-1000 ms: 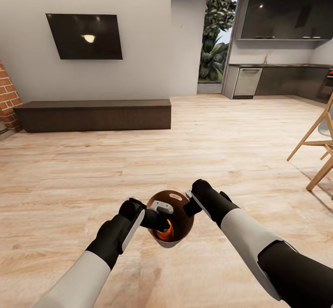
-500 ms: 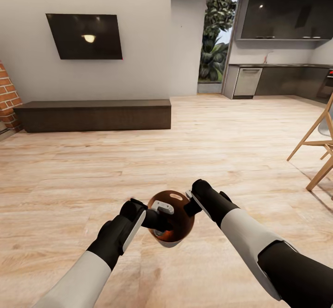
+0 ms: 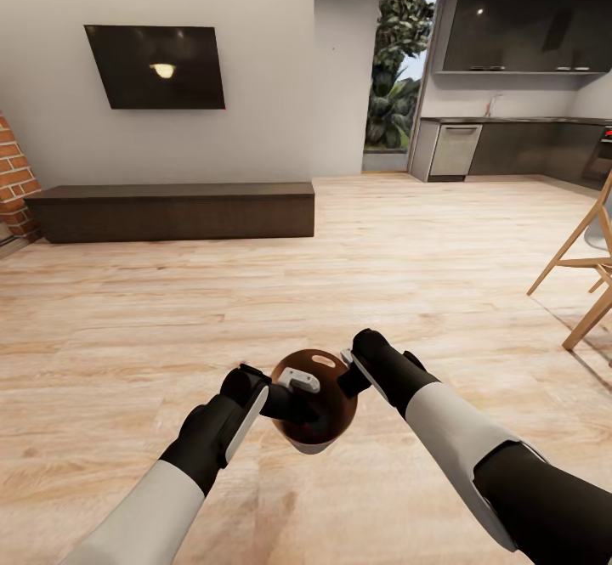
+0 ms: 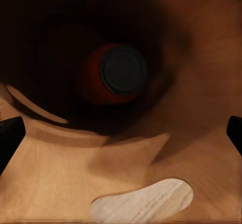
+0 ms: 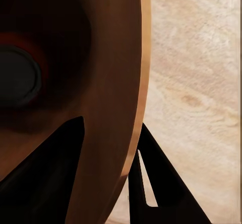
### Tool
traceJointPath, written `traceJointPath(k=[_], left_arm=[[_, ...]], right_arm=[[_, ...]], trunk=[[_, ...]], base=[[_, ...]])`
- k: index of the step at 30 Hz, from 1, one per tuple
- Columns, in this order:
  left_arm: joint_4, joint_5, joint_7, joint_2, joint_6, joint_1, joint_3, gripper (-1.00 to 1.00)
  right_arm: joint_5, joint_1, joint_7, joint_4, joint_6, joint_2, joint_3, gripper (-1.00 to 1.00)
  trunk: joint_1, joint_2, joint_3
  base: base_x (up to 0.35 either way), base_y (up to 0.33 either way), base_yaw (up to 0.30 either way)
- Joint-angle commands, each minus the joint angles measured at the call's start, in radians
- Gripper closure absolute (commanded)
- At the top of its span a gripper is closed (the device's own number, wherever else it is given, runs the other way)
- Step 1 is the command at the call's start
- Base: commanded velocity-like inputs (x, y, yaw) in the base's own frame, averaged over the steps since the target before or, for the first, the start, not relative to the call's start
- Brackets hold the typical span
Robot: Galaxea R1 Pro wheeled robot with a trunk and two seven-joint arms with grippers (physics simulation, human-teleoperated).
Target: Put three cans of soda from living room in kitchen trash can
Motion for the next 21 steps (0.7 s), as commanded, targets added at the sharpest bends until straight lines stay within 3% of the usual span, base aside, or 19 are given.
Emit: traceJointPath(k=[1, 21], left_arm=[[0.0, 0.0, 0.0, 0.0, 0.0, 0.0, 0.0, -1.0], [-0.016, 0.008, -0.007, 0.006, 0.006, 0.0, 0.0, -1.0]], right_arm=[[-0.017, 0.0, 0.001, -0.001, 0.001, 0.0, -0.001, 1.0], [-0.017, 0.0, 0.001, 0.0, 0.001, -0.002, -0.003, 1.0]], trunk=[[0.0, 0.0, 0.0], [0.0, 0.0, 0.0]], base=[[0.0, 0.0, 0.0], [0.0, 0.0, 0.0]])
